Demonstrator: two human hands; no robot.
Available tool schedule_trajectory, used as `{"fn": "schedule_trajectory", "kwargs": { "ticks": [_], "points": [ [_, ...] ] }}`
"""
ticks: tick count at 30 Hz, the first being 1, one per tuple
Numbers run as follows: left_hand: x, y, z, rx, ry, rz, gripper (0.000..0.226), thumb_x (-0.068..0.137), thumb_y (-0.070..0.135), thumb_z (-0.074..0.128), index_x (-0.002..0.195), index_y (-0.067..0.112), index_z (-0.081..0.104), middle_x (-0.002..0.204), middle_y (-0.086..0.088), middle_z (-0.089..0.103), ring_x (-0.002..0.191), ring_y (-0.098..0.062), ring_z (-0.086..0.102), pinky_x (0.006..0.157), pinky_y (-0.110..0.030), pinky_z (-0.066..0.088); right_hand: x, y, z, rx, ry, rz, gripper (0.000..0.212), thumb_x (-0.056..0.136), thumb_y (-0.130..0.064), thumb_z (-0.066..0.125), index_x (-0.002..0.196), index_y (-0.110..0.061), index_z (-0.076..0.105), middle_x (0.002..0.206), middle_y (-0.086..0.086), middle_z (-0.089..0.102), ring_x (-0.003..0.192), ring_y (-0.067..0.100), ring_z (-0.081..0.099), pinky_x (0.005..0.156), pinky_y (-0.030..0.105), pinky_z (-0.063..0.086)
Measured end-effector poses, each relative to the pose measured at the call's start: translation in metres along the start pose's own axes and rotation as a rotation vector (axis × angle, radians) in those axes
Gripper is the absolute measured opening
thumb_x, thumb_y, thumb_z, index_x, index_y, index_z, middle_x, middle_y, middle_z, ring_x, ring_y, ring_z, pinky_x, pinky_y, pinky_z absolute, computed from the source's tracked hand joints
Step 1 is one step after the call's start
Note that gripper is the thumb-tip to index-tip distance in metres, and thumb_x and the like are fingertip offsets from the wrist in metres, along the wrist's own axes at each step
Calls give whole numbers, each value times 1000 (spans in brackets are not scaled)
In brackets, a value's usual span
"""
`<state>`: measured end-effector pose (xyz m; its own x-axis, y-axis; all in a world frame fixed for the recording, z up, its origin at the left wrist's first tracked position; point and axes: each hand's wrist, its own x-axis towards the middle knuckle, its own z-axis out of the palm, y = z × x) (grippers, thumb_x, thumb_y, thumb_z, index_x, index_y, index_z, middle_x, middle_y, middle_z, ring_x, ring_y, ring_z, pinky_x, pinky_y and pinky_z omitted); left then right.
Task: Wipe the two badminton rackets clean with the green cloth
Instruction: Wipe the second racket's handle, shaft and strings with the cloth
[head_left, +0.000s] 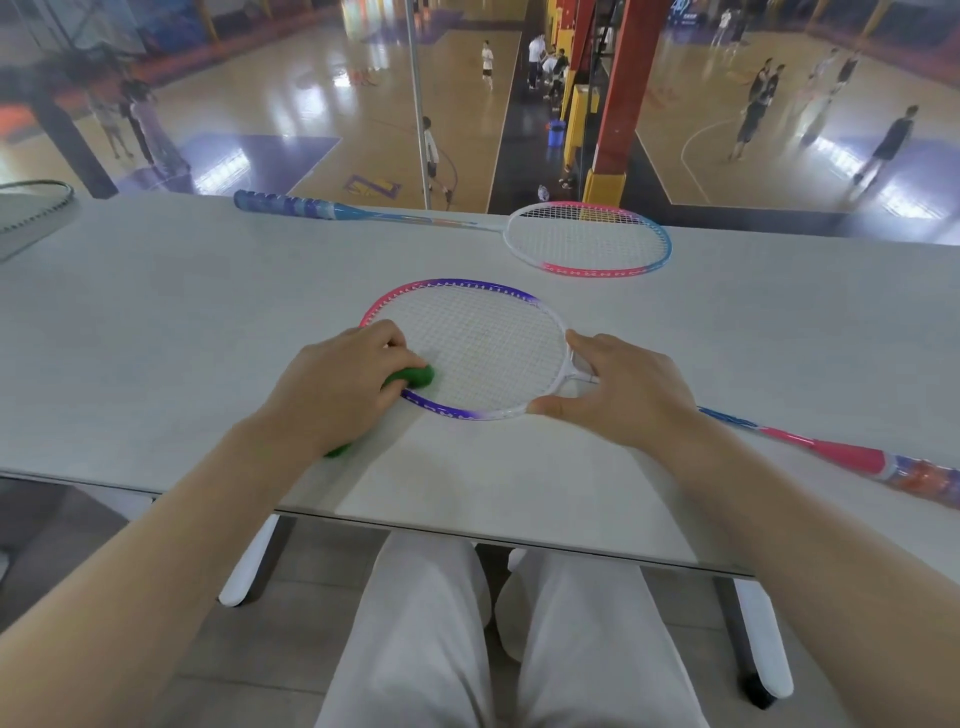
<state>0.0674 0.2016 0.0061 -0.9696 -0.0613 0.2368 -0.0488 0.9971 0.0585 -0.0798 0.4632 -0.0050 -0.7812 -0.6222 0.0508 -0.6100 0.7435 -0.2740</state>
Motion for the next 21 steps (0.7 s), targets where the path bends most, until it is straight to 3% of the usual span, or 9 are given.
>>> {"fn": "schedule_trajectory", "kwargs": {
  "ticks": [7,13,21],
  "points": [
    [82,0,6,96,-10,-16,30,98,26,47,122,28,65,116,3,55,102,-18,55,76,-33,43,0,3,1,14,-16,-1,101,61,-93,45,145,-37,38,111,-23,51,103,3,52,83,21,32],
    [135,6,19,121,7,-52,28,97,22,49,118,19,67,110,-4,57,93,-24,57,70,-33,38,1,2,1,16,-35,31,108,62,-90,51,152,-34,30,142,-17,48,126,8,49,99,25,36],
    [130,1,20,5,-69,8,30,95,25,53,121,19,66,114,0,57,100,-20,56,82,-31,42,1,0,-1,12,-31,31,106,64,-88,52,152,-33,30,146,-15,45,131,9,46,102,26,34]
  ]
}}
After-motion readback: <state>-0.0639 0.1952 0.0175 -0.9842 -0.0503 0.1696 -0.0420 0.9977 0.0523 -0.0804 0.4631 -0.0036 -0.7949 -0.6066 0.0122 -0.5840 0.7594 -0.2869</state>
